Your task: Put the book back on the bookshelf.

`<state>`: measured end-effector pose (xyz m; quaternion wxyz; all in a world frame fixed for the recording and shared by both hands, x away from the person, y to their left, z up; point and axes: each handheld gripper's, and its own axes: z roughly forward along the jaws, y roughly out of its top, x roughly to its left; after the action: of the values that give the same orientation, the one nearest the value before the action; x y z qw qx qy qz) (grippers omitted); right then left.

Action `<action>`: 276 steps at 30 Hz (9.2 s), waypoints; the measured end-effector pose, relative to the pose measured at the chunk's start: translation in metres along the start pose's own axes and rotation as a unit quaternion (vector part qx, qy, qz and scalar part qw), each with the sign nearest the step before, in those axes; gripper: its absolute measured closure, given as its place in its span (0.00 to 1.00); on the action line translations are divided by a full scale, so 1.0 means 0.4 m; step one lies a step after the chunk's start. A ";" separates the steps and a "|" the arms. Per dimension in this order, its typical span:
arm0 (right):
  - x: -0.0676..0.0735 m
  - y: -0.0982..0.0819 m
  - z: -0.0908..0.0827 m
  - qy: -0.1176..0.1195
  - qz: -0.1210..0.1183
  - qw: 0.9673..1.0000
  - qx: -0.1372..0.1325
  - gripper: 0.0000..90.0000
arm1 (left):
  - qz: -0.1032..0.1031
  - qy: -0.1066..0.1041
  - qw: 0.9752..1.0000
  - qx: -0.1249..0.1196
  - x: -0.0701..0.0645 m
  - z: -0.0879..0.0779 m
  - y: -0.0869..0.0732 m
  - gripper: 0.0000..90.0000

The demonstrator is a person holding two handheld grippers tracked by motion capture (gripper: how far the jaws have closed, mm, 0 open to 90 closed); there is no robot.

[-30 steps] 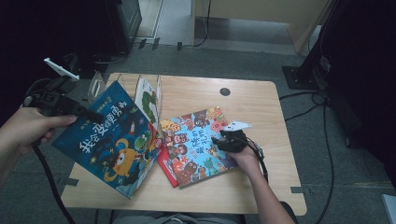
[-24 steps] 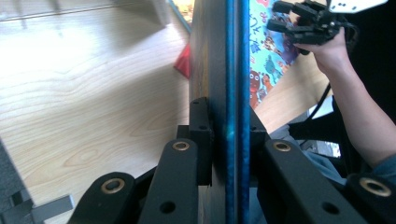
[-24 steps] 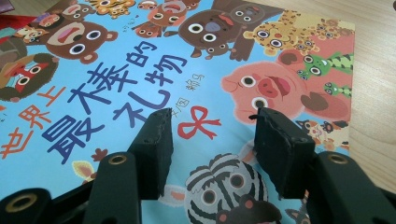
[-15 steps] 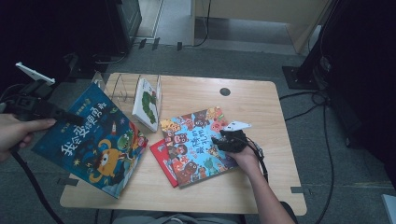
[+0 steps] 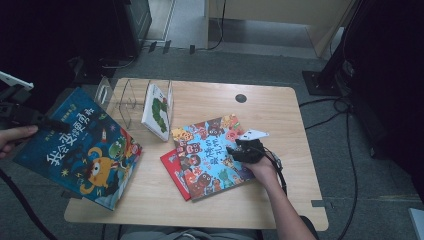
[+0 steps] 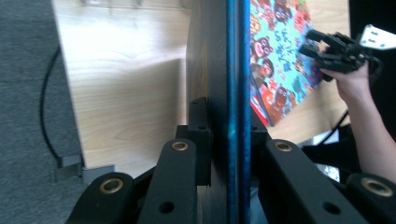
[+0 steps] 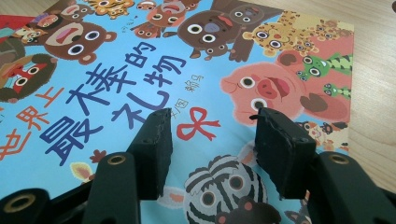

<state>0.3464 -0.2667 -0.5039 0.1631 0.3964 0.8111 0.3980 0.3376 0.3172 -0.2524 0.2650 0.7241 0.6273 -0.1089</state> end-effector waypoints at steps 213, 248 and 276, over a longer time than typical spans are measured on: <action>-0.021 -0.005 -0.017 0.011 0.015 1.000 0.003 0.55 | 0.115 -0.019 0.993 -0.033 -0.154 0.536 0.009 0.48; -0.067 -0.034 -0.057 -0.010 0.043 0.999 0.004 0.82 | 0.141 -0.032 0.990 -0.004 -0.194 0.732 -0.032 0.57; -0.112 -0.073 -0.100 -0.055 0.073 0.996 0.008 0.95 | 0.126 0.004 0.991 -0.034 -0.126 0.755 -0.012 1.00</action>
<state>0.3366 -0.3327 -0.5034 0.1747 0.4767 0.7733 0.3799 0.3763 0.1173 -0.4812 0.2986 0.7886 0.5352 -0.0506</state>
